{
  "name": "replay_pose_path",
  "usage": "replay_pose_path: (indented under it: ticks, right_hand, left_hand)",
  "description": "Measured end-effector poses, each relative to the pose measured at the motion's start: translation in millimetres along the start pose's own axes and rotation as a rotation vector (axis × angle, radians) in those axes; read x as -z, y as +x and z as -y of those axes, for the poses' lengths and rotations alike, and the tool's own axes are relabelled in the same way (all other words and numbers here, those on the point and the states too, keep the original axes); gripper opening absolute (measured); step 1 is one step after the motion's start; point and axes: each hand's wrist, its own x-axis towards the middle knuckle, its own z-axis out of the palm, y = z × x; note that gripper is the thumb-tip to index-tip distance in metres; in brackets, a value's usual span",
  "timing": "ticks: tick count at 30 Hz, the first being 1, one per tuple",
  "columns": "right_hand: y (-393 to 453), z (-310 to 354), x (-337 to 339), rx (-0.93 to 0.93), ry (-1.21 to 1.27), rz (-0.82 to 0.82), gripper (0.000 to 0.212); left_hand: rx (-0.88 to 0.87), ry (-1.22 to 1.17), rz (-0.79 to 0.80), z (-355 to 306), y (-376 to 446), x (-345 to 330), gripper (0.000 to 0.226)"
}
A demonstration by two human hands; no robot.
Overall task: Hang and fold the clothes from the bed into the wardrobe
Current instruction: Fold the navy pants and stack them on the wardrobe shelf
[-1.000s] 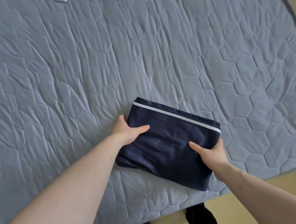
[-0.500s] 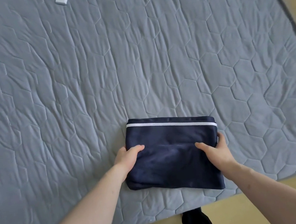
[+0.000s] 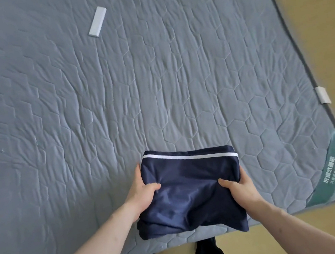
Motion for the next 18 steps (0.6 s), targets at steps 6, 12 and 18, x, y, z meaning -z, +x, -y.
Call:
replay_pose_path:
  ticks: [6,12,18]
  right_hand:
    - [-102.7,69.6,36.0,0.062,-0.046,0.065,0.043]
    - [-217.9,133.1,60.4,0.138,-0.104,0.150,0.043]
    - [-307.1,176.7,58.5,0.273,-0.165,0.222,0.040]
  left_hand:
    - [-0.255,-0.012,-0.020,-48.5,-131.4,19.8,0.082]
    - [-0.289,0.027,-0.067,-78.0,-273.6,50.9,0.047]
    - [-0.306,-0.130,-0.207,-81.8,-384.5,77.2,0.044]
